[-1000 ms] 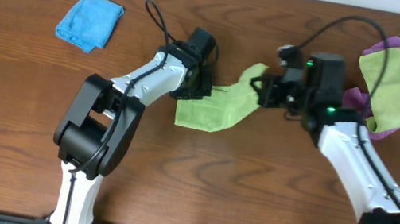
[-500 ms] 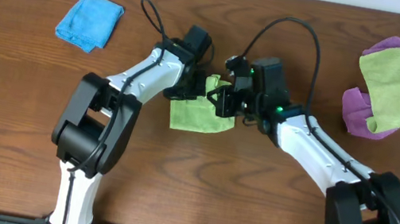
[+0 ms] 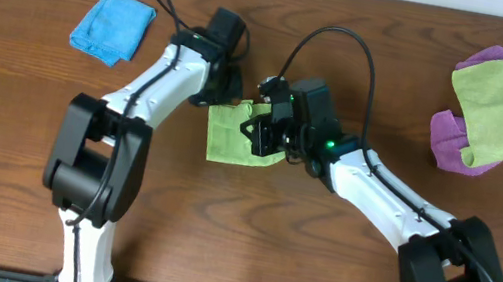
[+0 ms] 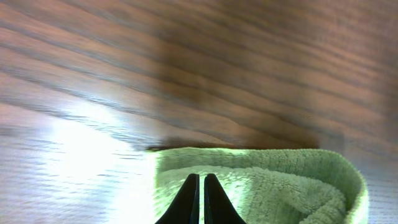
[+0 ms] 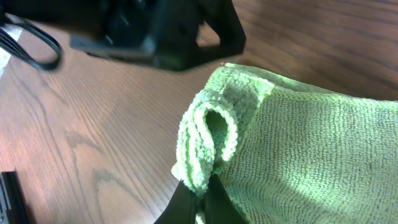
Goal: Fold the cloth
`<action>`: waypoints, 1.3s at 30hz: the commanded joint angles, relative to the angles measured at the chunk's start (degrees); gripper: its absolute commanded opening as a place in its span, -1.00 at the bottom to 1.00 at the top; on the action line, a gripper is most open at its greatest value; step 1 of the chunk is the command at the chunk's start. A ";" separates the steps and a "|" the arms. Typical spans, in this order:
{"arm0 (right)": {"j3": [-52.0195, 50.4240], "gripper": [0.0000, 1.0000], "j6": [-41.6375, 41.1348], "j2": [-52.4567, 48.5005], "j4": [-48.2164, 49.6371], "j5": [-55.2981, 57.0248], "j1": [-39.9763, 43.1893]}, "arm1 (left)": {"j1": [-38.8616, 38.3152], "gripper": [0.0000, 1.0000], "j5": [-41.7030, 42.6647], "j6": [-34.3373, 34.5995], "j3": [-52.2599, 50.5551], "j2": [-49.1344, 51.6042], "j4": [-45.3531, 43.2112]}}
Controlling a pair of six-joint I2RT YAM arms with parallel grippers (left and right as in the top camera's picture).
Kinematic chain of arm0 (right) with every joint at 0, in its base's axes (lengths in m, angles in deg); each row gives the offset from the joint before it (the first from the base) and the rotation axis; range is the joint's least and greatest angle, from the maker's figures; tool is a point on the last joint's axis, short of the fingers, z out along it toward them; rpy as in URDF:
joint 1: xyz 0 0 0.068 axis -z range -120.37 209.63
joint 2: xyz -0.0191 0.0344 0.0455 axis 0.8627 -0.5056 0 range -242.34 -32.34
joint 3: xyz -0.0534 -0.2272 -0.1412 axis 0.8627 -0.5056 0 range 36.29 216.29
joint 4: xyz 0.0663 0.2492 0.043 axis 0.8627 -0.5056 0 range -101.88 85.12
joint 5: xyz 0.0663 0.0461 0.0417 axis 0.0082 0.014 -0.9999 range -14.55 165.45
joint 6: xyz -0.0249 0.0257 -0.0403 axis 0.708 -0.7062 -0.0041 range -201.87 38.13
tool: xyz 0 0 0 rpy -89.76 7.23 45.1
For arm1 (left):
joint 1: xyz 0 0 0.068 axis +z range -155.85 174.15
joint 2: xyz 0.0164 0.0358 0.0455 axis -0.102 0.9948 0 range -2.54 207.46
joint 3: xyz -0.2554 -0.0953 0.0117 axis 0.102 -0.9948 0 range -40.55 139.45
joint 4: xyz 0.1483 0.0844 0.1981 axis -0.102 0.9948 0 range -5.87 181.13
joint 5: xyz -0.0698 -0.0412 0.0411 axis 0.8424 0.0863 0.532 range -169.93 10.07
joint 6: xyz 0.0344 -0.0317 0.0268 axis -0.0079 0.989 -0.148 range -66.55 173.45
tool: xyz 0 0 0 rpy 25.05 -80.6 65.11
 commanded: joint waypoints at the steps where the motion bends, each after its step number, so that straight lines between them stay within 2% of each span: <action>1: 0.02 -0.97 -0.61 -0.76 0.44 1.49 -1.36 | 1.44 -0.88 -2.78 -0.02 1.33 -2.86 0.79; 15: 0.04 -0.93 -3.41 -3.85 6.71 4.72 -3.91 | 3.82 -0.88 -2.99 0.02 1.33 -5.51 2.49; 18: 0.35 -0.75 -3.41 -3.85 8.52 1.88 -4.83 | 3.82 -0.88 -2.99 0.02 1.33 -5.53 2.93; 22: 1.09 -0.17 -3.15 -3.85 9.33 -1.20 -5.97 | 3.82 -0.88 -3.06 -0.04 1.33 -5.55 3.76; 26: 2.03 0.01 -2.91 -3.80 9.49 -2.14 -6.27 | 3.82 -0.88 -4.02 -0.20 1.33 -5.55 3.74; 33: 2.78 0.06 -2.58 -2.95 8.87 -2.05 -5.29 | 4.22 -0.88 -4.35 -0.20 1.33 -6.64 3.76; 35: 2.78 0.15 -2.25 -2.05 7.89 -1.66 -3.89 | 4.74 -0.88 -4.28 -0.17 1.33 -7.32 4.22; 36: 2.78 0.22 -2.10 -1.57 6.99 -1.66 -2.93 | 5.01 -0.86 -4.22 -0.17 1.33 -7.63 4.70; 38: 2.78 0.31 -2.10 -0.22 4.04 -1.70 -0.35 | 5.66 -0.63 -3.85 -0.17 1.33 -8.28 6.19; 39: 2.78 0.68 -2.10 0.81 2.03 -1.73 1.20 | 5.99 -0.52 -3.85 -0.22 1.33 -8.57 7.06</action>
